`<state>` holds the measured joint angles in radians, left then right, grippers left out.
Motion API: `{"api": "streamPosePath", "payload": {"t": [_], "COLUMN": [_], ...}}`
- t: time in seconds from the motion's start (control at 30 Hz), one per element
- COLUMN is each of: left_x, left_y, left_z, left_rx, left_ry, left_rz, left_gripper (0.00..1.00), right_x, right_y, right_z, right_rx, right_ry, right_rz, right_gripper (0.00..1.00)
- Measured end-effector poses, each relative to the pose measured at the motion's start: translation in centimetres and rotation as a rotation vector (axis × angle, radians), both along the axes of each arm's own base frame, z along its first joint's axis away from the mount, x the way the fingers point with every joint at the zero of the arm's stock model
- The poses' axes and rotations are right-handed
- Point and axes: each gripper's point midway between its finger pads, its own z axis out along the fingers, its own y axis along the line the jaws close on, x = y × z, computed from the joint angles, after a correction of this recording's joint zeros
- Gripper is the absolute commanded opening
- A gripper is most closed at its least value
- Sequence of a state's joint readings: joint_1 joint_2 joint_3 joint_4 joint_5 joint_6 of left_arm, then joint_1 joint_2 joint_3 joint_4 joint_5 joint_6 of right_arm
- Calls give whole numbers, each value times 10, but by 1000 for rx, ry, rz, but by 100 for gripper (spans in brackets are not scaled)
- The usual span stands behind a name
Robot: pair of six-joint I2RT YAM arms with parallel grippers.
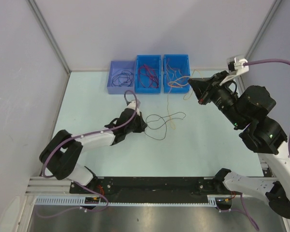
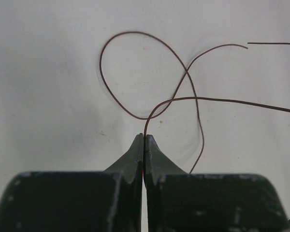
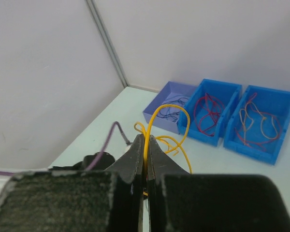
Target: Untangle the cables
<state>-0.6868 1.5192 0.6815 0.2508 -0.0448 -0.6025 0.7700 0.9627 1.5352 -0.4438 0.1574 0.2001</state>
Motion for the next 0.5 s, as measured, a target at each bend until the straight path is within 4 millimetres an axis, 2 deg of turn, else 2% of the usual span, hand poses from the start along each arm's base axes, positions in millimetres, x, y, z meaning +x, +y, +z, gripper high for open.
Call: {"api": "streamPosePath", "payload": {"t": [0.07,0.13,0.23,0.3,0.33,0.43,0.5], "left_x": [-1,1,7,11,11,5,-3], "left_y": [6,15,39,66,78,138,168], "left_z": [14,44,113,165,184,244,262], "left_rx": [20,34,23,5,1,3,26], "left_ry": [-9,-50,-162,-252,-285,-392,-427], "left_rz": [12,30,81,141,171,306,381], "left_gripper": [0,0,0,0,0,0,0], "right_x": [4,10,23,30,34,44,49], "right_y": [-6,-14,-30,-42,-46,-64,-74], "right_z": [-2,-4,-11,-18,-21,-33,-38], "right_rx": [-5,-16,-30,-44,-50,-73,-83], "right_ry": [4,10,23,39,46,76,91], "right_rz": [-33,-81,-172,-229,-252,-329,-371], "right_gripper": [0,0,0,0,0,0,0]}}
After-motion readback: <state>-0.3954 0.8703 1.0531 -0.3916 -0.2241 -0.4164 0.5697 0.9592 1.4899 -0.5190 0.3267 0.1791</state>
